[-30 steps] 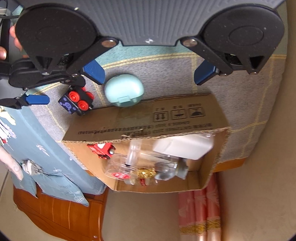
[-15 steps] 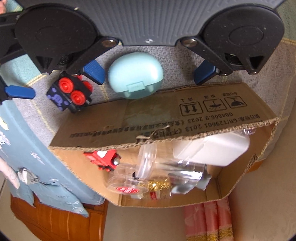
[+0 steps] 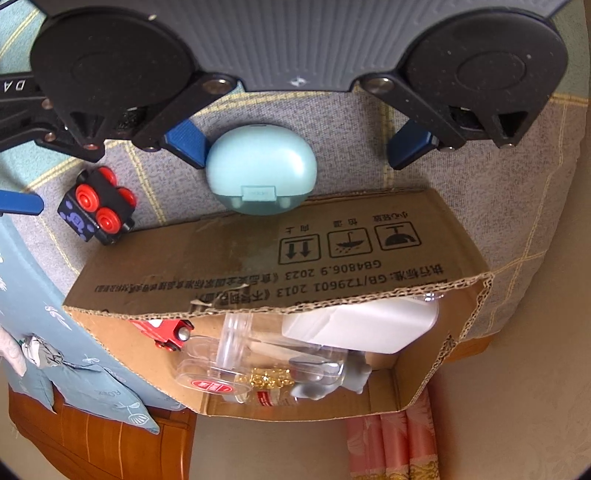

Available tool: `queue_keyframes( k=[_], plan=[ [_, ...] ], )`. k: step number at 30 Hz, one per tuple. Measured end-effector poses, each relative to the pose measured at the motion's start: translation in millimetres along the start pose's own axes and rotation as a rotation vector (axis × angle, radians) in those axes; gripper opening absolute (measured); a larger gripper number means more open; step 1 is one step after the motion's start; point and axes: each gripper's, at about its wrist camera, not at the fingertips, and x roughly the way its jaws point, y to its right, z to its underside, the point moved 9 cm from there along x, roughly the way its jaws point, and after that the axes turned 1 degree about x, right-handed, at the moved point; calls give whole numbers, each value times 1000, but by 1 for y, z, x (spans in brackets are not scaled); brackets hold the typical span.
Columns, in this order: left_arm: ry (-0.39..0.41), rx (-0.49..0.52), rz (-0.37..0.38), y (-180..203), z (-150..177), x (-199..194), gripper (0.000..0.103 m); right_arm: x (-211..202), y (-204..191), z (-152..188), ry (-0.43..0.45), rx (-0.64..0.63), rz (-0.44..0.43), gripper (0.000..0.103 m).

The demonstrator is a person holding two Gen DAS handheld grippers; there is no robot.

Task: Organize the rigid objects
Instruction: 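Reach the left tool to the mint-green case while the right tool reaches the black train car, then close the left tool on the green case while the right tool grips the black train car, then carry both objects into the cardboard box and open both tools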

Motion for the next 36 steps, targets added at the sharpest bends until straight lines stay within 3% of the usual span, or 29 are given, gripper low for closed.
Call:
queue_keyframes(
  k=[3, 11, 17, 27, 36],
  plan=[
    [26, 40, 15, 4, -3, -1, 99, 0, 0, 0, -2, 0, 0, 103],
    [42, 65, 67, 16, -9, -6, 69, 5, -9, -6, -8, -46, -40, 103],
    [40, 67, 65, 20, -12, -4, 65, 14, -23, -18, 3, -112, -101, 102],
    [41, 79, 76, 20, -12, -5, 61, 5, -31, -26, 7, -149, -117, 56],
    [29, 153, 102, 22, -7, -14, 61, -10, -33, -25, 4, -188, -139, 55]
  ],
)
